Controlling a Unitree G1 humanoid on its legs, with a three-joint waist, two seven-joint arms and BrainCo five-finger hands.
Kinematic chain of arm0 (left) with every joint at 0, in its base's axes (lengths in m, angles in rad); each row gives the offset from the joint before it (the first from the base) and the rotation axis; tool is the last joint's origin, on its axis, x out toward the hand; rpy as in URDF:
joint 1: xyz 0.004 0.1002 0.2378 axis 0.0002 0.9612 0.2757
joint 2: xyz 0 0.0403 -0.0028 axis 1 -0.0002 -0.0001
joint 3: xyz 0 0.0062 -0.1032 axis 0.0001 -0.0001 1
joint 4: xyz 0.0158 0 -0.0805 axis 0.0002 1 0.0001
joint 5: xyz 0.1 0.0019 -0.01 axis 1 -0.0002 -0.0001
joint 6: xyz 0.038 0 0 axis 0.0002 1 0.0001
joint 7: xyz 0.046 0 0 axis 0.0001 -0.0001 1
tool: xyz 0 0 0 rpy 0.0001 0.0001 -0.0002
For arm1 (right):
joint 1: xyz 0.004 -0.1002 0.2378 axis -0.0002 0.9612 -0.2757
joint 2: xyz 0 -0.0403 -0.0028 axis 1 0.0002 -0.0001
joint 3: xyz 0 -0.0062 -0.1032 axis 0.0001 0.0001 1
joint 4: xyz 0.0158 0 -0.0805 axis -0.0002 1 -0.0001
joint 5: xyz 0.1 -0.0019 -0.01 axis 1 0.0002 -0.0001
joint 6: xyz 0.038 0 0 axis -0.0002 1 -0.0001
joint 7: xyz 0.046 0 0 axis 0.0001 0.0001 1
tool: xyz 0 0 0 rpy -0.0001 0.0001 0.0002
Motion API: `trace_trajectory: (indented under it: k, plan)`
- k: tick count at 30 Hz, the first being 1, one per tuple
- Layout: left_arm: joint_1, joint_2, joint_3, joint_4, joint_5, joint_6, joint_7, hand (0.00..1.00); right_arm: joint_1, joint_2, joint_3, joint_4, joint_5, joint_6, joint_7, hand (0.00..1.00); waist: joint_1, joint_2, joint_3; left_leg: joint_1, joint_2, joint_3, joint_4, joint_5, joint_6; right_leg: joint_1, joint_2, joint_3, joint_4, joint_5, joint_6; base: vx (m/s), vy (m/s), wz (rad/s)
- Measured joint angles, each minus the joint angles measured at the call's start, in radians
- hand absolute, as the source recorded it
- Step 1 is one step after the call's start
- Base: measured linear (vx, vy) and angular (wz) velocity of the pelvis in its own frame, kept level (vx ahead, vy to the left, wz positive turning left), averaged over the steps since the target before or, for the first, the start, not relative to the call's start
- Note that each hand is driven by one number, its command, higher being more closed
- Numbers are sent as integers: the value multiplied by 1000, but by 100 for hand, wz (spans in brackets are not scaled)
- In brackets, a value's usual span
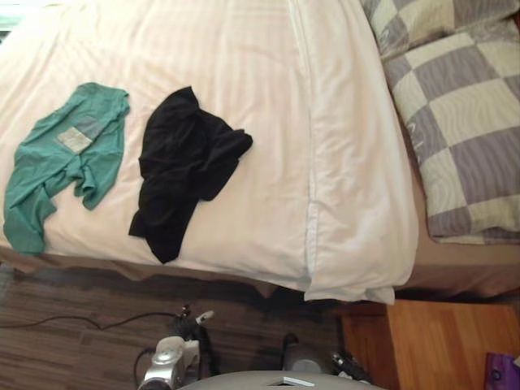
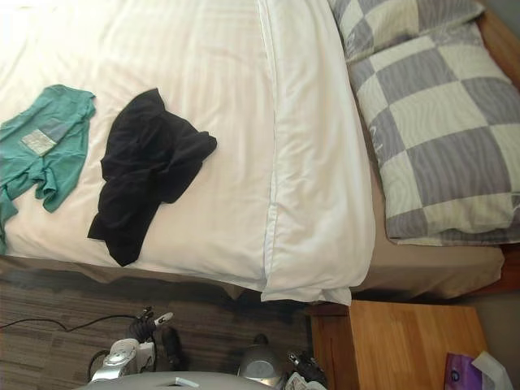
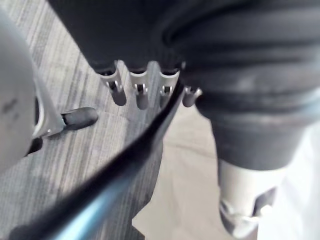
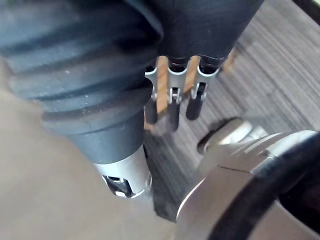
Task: Tidy the bed and pick cloth on bed and put in laundry
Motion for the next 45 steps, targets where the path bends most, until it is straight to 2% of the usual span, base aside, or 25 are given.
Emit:
trace_trajectory:
  k: [3,6,7,16,19,20,21,23,24,25,27,28,29,30,31,33,34,35,36,38,39,40,42,45]
  plan:
    - [1,29,-20,27,32,6,0,0,-17,-22,42,35,-113,2,8,0,-3,-8,-13,24,-2,-13,0,2,2,38,4,-9,-23,11,1,-69,6,4]
    - [3,50,-37,36,48,13,1,0,-21,-30,61,50,-150,4,9,0,-2,-11,-17,34,-8,-19,-1,4,4,59,3,-13,-40,20,1,-52,19,5]
    - [98,170,-53,112,87,42,-8,0,-61,-43,102,150,-187,22,21,0,-23,-39,-39,86,-36,-38,-1,-40,4,156,-14,-22,-126,40,5,0,0,0]
    - [98,166,-29,110,85,41,-7,0,-66,-45,102,146,-187,21,21,0,-24,-37,-27,93,-29,-10,0,-42,3,148,-8,-1,-121,40,4,-2,-1,-7]
    - [100,142,68,93,61,41,14,0,-70,-46,102,128,-187,18,20,0,-11,-31,-2,79,-4,39,11,-39,1,78,-2,37,-45,22,-2,-32,-20,-38]
    - [100,141,99,75,47,40,17,0,-67,-41,102,107,-186,17,19,0,-12,-44,5,45,8,39,62,-50,-1,36,-10,39,12,5,-1,-67,-72,-18]
    - [101,139,132,54,19,32,31,0,-66,-37,93,97,-186,14,18,0,-10,-45,26,-11,40,34,165,-92,-14,-26,-16,28,107,-37,-2,-91,-145,-18]
    - [100,139,193,28,-24,20,45,0,-65,-18,69,95,-186,13,17,0,5,-72,49,-101,93,3,370,-180,-62,-96,-34,2,256,-113,4,-127,-202,-4]
    - [98,127,236,20,-47,11,55,0,-51,-7,59,60,-186,15,8,0,3,-83,58,-179,172,-10,540,-291,-21,-133,-32,-23,351,-162,-3,-158,-179,23]
    - [104,126,257,13,-55,5,58,0,-44,-16,60,46,-187,15,-10,0,6,-53,66,-231,249,-35,692,-341,47,-159,-35,-29,424,-196,-1,-164,-143,32]
    - [121,91,255,7,-54,-1,74,0,-23,-37,50,40,-186,10,-20,0,7,-23,65,-253,295,-98,697,-328,22,-156,-45,-49,431,-204,18,-41,56,33]
    - [145,60,250,2,-53,-13,87,0,-10,-48,20,40,-185,3,-23,0,8,22,44,-250,307,-153,607,-294,-69,-147,-59,-54,399,-184,45,30,144,36]
    - [153,47,250,2,-53,-18,91,0,-10,-52,11,41,-184,3,-24,0,8,37,43,-238,307,-166,566,-277,-120,-133,-63,-55,372,-168,58,82,306,32]
    - [164,38,247,0,-53,-21,99,0,-10,-54,10,43,-185,3,-25,0,9,42,42,-213,284,-166,518,-257,-151,-118,-86,-54,316,-129,87,78,450,2]
    - [165,39,221,2,-56,-19,104,0,-11,-56,12,39,-185,3,-29,0,22,44,39,-182,247,-157,479,-228,-133,-116,-108,-67,266,-75,80,77,548,-12]
    - [154,66,209,-6,-72,-20,116,0,-30,-43,45,37,-185,12,-46,0,37,2,46,-180,201,-102,452,-216,-109,-142,-151,-91,245,14,-9,-15,426,-14]
    - [161,72,210,-13,-71,-24,118,0,-31,-55,97,39,-188,16,-45,0,34,7,46,-168,185,-94,402,-196,-76,-118,-131,-130,187,75,4,-35,407,14]
    - [165,80,208,-14,-71,-29,117,0,-30,-53,137,35,-198,14,-41,0,29,-9,38,-139,167,-111,328,-160,-54,-79,-61,-134,166,70,44,-17,330,31]
    - [164,85,207,-14,-69,-27,117,0,-25,-46,152,34,-208,12,-38,0,26,-15,36,-123,155,-128,290,-140,-47,-55,-12,-128,158,53,56,4,186,59]
    - [161,92,185,-15,-49,-21,114,0,-8,-41,160,27,-223,1,-36,0,18,-22,32,-100,91,-187,195,-84,-15,5,121,-113,128,-45,23,-23,146,106]
    - [156,92,181,-15,-40,-14,109,0,-9,-44,174,26,-225,-3,-34,0,17,-30,28,-94,33,-217,157,-62,3,32,129,-105,89,-85,-43,-50,107,110]
    - [151,91,180,-13,-37,-8,108,0,-11,-47,176,26,-225,-3,-31,0,20,-41,21,-82,3,-230,130,-46,11,49,110,-104,71,-103,-72,-60,99,97]
    - [142,79,140,-4,-29,6,94,0,-15,-73,181,26,-224,-4,-13,0,24,-2,21,-24,-36,-268,2,30,26,79,85,-137,49,-103,-75,-90,118,66]
    - [146,81,136,-8,-8,11,86,0,-29,-76,191,28,-226,-2,-14,0,49,0,24,-37,-41,-257,40,20,29,83,72,-133,51,-98,-66,-100,94,3]
